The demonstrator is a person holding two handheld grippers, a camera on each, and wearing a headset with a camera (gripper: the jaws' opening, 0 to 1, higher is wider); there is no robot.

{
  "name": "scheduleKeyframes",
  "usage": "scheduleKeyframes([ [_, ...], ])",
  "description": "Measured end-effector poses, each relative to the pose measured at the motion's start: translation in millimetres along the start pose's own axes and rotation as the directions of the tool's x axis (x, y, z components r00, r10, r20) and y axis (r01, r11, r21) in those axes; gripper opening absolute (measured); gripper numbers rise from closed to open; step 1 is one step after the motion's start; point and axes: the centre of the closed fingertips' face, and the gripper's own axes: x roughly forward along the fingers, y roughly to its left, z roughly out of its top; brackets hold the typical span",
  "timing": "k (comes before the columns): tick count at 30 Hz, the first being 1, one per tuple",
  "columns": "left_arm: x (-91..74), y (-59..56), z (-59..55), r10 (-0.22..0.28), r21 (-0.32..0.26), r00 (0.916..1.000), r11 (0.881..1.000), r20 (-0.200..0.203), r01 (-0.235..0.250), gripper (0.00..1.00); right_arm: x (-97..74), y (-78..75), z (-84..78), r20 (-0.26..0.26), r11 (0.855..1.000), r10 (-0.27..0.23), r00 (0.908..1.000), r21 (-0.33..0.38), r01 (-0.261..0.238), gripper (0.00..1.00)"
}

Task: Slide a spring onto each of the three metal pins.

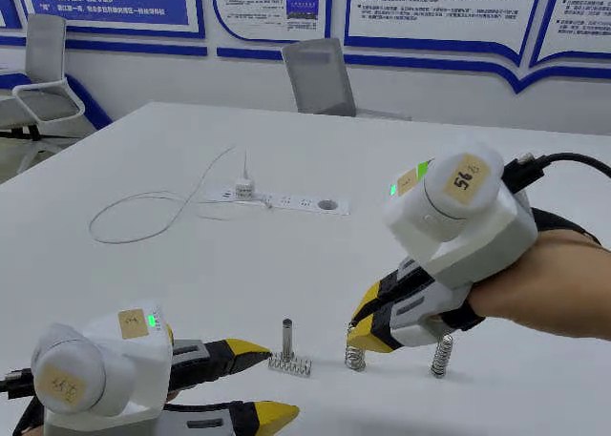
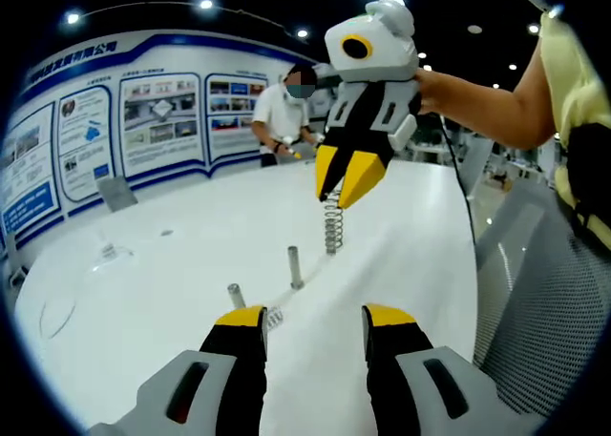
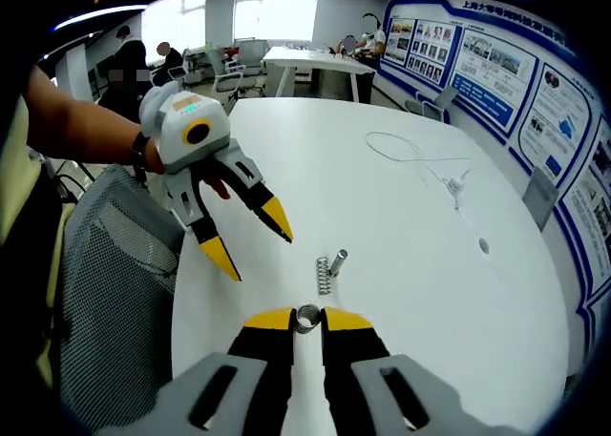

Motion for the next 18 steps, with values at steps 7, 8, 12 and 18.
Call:
scheduleKeyframes([
  [7, -3.9, 5.8, -2.7, 0.028, -0.014, 0.9996, 1.0, 0.007, -0.028, 0.49, -9.5, -17.0, -0.3, 0.009, 0.999, -0.038, 0.9992, 0.024, 0.038, 0.12],
  [8, -4.6, 6.6, -2.7, 0.032, -0.016, 0.9994, 0.999, 0.008, -0.032, 0.5, -10.4, -18.9, -0.1, 0.01, 0.999, -0.043, 0.999, 0.024, 0.043, 0.12],
  [12, -7.2, 10.5, -3.9, 0.046, -0.027, 0.9989, 0.999, 0.011, -0.046, 0.53, -11.6, -27.3, 0.1, 0.015, 0.998, -0.061, 0.998, 0.035, 0.061, 0.12],
  [18, -9.2, 13.8, -5.0, 0.066, -0.036, 0.9977, 0.997, 0.017, -0.065, 0.58, -4.8, -40.6, -3.7, 0.018, 0.995, -0.079, 0.9967, 0.066, 0.078, 0.12],
])
